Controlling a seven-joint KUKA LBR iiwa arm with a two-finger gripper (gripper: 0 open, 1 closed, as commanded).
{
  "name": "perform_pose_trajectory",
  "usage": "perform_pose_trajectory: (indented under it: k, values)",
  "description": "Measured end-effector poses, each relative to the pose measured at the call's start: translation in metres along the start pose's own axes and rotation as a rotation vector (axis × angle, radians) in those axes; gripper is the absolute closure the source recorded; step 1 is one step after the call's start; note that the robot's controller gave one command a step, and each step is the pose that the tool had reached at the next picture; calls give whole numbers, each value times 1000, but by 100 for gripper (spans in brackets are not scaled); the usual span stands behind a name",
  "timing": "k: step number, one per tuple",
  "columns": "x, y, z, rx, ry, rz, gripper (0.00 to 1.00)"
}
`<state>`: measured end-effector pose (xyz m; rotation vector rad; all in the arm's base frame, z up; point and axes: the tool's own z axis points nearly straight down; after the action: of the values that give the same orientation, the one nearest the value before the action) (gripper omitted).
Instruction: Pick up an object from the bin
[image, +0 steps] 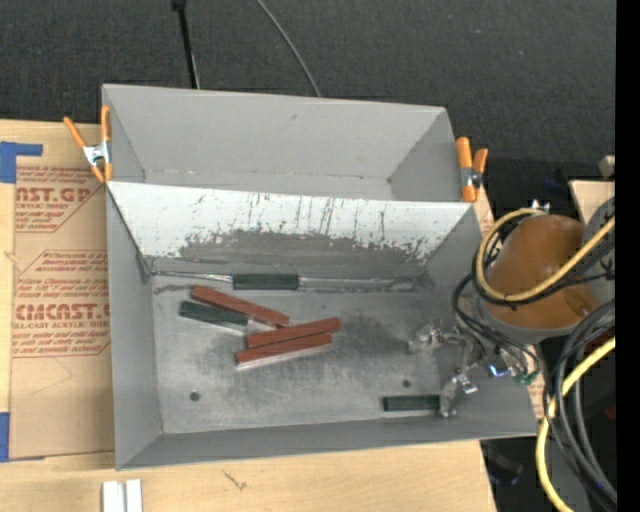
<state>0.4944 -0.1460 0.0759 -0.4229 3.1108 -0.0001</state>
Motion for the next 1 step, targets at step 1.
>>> perform_pose_trajectory:
  k: [1]
  values:
    - [-7, 62, 1, 5, -10, -127, 100]
